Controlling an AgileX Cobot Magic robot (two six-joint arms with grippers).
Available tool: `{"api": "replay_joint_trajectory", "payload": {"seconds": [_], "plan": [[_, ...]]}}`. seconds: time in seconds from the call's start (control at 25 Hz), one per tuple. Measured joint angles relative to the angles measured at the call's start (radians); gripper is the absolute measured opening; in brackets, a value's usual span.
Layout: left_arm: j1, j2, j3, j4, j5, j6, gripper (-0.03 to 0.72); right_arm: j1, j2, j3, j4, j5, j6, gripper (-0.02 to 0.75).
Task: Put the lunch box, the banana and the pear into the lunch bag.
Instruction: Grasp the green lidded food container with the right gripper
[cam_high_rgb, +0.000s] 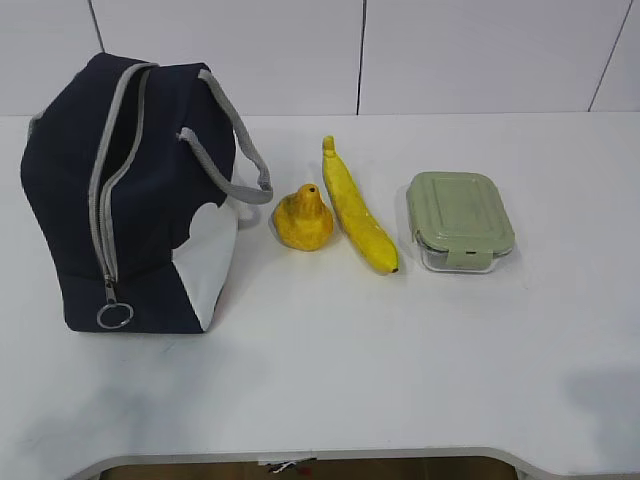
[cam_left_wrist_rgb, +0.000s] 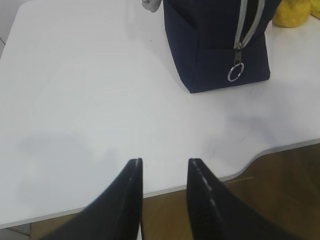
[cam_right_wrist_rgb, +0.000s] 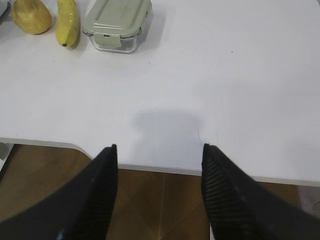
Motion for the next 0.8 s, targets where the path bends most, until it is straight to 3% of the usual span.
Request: {"api": "replay_joint_trajectory", "payload": {"seconds": [0.8], "plan": [[0.000, 0.000, 0.000, 0.000, 0.000, 0.000, 0.234, 0.000, 0.000, 0.000, 0.000, 0.000, 0.000, 0.435]]}}
